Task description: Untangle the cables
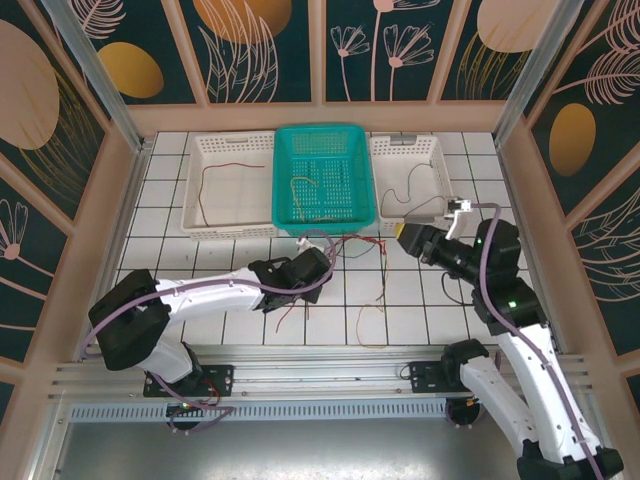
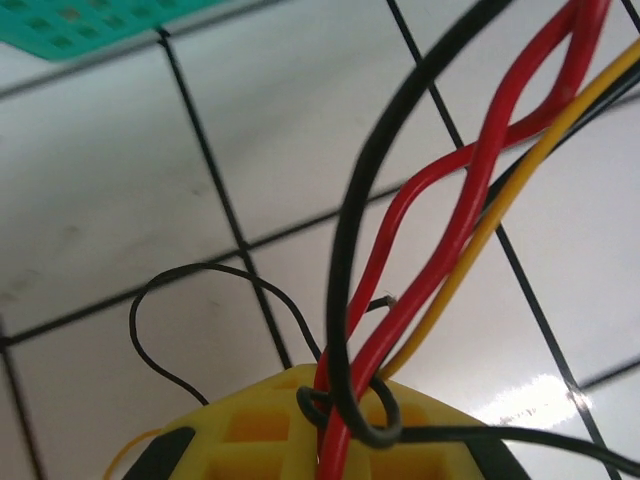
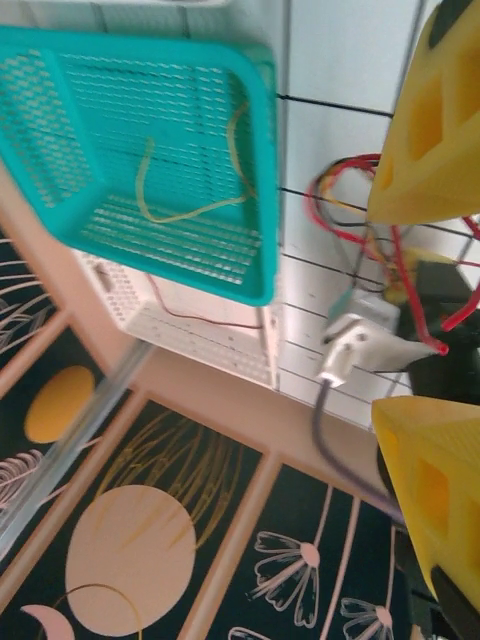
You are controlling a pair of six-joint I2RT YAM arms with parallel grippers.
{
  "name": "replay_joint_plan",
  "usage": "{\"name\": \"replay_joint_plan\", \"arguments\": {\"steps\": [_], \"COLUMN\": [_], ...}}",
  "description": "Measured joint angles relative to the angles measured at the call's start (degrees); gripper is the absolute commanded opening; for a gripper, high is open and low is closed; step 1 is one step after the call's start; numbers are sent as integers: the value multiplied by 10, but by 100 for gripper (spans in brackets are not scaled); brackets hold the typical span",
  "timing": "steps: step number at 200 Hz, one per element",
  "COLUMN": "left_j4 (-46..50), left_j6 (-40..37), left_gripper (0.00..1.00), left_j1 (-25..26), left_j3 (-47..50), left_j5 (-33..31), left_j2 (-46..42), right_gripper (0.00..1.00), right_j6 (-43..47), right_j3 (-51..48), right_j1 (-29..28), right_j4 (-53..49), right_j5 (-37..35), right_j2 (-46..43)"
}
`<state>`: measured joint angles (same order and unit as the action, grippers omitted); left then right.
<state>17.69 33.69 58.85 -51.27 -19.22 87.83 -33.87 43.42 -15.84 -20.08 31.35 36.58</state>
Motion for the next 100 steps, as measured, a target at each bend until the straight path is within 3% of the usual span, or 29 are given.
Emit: {"name": "replay_joint_plan", "arguments": {"steps": [47, 100], "left_j4": [44, 61], "left_j6": [7, -12], "left_gripper": [0, 0], "left_j1": [0, 0], "left_j3": [-54, -68], "left_j5": [-120, -184], "left_j2": [33, 43], "right_gripper": [47, 47], "right_j6": [-12, -7], "right_j3": [-68, -94], "right_j1": [-1, -27], "right_j4": [28, 73], "right_j5": [24, -16], "right_j2": [30, 55]}}
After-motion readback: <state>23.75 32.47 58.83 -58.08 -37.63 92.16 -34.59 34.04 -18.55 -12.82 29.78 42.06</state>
